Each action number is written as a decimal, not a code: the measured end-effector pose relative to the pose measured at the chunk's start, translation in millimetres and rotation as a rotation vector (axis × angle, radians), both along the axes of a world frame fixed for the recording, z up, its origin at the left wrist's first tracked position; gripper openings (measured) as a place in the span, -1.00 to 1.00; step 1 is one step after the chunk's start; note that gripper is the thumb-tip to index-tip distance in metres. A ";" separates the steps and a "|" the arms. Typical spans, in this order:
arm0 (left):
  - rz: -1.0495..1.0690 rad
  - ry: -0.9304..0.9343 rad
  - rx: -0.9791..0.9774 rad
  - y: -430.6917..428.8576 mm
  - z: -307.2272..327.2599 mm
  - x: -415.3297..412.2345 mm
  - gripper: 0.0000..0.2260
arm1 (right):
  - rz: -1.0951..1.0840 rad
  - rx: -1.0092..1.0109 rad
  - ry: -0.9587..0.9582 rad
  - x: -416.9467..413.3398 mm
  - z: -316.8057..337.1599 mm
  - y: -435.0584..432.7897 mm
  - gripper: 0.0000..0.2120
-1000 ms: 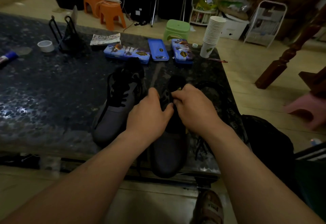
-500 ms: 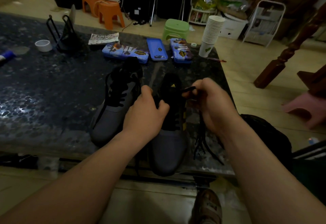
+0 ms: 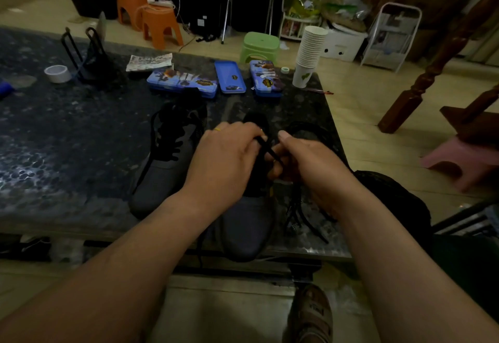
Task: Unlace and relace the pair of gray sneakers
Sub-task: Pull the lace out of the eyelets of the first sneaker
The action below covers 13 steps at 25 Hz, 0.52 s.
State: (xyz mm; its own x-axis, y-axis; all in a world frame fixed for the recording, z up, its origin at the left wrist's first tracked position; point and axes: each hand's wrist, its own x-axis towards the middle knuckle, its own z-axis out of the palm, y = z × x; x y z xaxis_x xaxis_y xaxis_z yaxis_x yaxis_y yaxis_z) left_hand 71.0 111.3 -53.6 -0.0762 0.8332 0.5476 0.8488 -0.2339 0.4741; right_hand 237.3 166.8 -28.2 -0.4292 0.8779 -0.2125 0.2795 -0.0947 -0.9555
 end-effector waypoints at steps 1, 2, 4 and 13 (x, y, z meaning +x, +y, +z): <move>-0.045 0.000 0.039 -4.1 7.1 8.8 -0.88 | -0.023 -0.083 0.007 -1.3 -2.7 1.8 -0.50; -0.117 0.025 0.062 -8.8 12.3 18.4 -0.89 | -0.048 -0.179 0.049 -2.0 -4.3 4.3 -0.47; -0.302 0.128 0.047 -21.2 13.3 34.9 -0.90 | -0.045 -0.341 0.180 -5.5 -3.2 5.9 -0.59; 0.101 -0.483 -0.276 -35.7 -21.0 5.0 -0.85 | 0.103 -0.105 0.340 15.7 31.2 -20.2 -0.69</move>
State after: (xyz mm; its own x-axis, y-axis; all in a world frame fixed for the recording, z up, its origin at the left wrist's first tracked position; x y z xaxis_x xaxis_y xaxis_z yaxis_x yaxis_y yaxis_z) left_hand 75.9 75.6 -74.6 -0.3511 0.9161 0.1937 0.5323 0.0251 0.8462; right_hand 252.9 146.7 3.0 -0.5757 0.8074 -0.1291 -0.0394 -0.1851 -0.9819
